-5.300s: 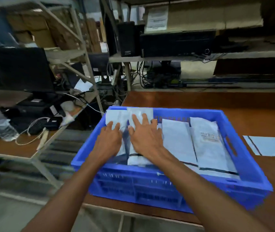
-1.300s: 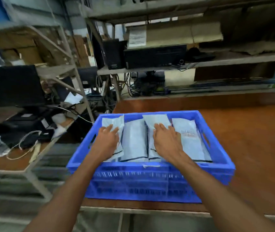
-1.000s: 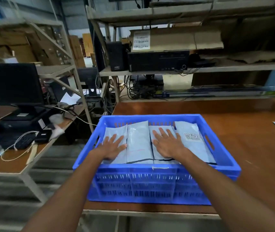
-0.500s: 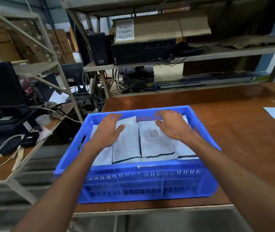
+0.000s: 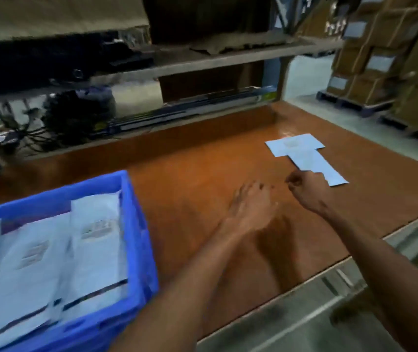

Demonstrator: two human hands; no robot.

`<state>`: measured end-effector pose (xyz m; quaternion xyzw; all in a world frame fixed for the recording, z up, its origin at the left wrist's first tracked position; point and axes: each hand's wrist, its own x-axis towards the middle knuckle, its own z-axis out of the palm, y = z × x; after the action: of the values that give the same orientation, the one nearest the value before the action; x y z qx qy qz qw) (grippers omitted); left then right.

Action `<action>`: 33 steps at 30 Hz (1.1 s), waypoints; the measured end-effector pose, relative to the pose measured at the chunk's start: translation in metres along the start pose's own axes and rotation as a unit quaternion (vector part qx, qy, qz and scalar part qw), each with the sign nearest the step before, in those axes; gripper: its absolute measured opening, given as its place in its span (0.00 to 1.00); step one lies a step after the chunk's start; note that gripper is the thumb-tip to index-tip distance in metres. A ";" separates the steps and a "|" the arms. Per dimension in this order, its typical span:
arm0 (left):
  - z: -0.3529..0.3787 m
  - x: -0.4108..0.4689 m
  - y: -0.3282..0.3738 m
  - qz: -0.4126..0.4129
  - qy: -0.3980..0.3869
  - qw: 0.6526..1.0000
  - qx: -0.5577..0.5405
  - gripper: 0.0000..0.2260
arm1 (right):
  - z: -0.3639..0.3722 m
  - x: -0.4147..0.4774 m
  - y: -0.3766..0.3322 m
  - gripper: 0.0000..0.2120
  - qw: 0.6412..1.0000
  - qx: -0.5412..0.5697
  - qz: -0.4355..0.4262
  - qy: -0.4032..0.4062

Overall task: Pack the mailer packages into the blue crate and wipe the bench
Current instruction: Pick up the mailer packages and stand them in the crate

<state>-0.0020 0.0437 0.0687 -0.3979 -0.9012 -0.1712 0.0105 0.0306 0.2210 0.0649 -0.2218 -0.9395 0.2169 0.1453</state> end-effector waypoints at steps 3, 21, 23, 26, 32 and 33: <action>0.059 0.067 0.032 -0.008 -0.064 0.998 -0.026 0.20 | -0.010 0.036 0.091 0.09 0.998 -0.007 0.055 -0.021; 0.207 0.313 0.066 -0.075 -0.094 0.993 0.013 0.32 | 0.047 0.312 0.242 0.23 0.985 -0.048 -0.099 -0.135; 0.205 0.299 0.055 -0.080 -0.084 0.993 0.014 0.31 | 0.058 0.320 0.247 0.23 0.975 -0.109 -0.099 -0.163; 0.202 0.264 0.028 -0.088 -0.045 0.994 0.038 0.30 | 0.068 0.313 0.247 0.25 0.965 -0.190 -0.096 -0.153; 0.176 0.201 -0.039 -0.158 -0.063 0.982 0.080 0.29 | 0.064 0.233 0.206 0.23 0.953 -0.263 -0.120 -0.086; 0.170 0.190 -0.047 -0.178 -0.067 0.979 0.080 0.29 | 0.063 0.213 0.195 0.23 0.952 -0.268 -0.119 -0.085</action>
<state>-0.1455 0.2042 -0.0758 -0.2400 -0.9670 -0.0706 -0.0488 -0.1069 0.4592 -0.0438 -0.1200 -0.9915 -0.0434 0.0249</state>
